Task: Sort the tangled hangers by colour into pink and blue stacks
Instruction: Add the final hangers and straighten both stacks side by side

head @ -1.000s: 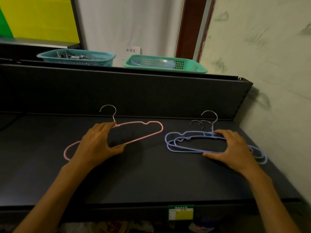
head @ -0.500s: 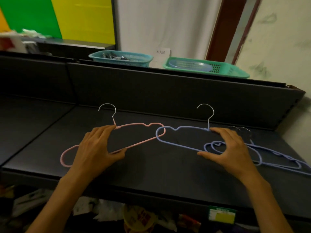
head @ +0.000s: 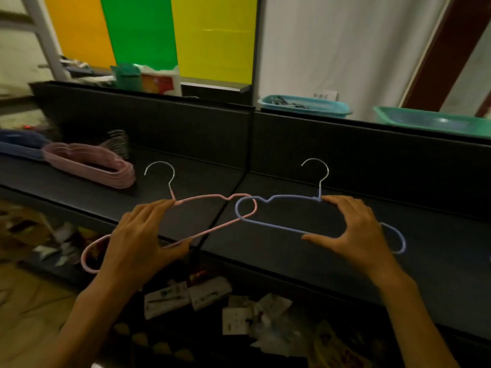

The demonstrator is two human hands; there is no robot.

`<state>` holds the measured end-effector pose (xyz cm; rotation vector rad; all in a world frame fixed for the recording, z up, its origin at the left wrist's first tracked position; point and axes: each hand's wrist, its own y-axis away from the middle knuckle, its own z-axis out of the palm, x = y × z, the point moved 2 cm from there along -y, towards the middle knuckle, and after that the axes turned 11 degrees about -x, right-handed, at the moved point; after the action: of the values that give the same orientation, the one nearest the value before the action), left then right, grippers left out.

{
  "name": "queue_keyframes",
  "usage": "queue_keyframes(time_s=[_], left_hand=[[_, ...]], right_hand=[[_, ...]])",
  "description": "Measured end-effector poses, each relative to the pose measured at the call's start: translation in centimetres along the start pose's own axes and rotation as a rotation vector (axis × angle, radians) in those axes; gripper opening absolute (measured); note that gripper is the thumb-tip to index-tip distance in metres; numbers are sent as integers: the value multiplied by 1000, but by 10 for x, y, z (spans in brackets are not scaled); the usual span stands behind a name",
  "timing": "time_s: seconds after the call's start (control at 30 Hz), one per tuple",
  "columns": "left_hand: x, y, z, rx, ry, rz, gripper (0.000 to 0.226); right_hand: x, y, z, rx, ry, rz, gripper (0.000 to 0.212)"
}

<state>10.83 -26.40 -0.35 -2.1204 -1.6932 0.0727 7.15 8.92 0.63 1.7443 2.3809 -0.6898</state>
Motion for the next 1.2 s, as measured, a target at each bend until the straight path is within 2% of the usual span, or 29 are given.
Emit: queue_keyframes(time_s=[0.33, 0.6, 0.93, 1.1, 1.2], left_hand=[[-182, 44, -53, 25, -47, -190, 78], [-312, 37, -69, 50, -82, -243, 79], [-439, -53, -87, -3, -24, -74, 80], [-462, -107, -75, -69, 83, 69, 83], [-465, -139, -68, -112, 142, 189, 83]], right_hand=[[-158, -104, 95, -64, -45, -121, 85], [-257, -191, 172, -61, -53, -149, 84], [-334, -270, 218, 51, -68, -67, 85], [-336, -286, 217, 61, -63, 105, 98], [-328, -283, 210, 130, -95, 199, 93]])
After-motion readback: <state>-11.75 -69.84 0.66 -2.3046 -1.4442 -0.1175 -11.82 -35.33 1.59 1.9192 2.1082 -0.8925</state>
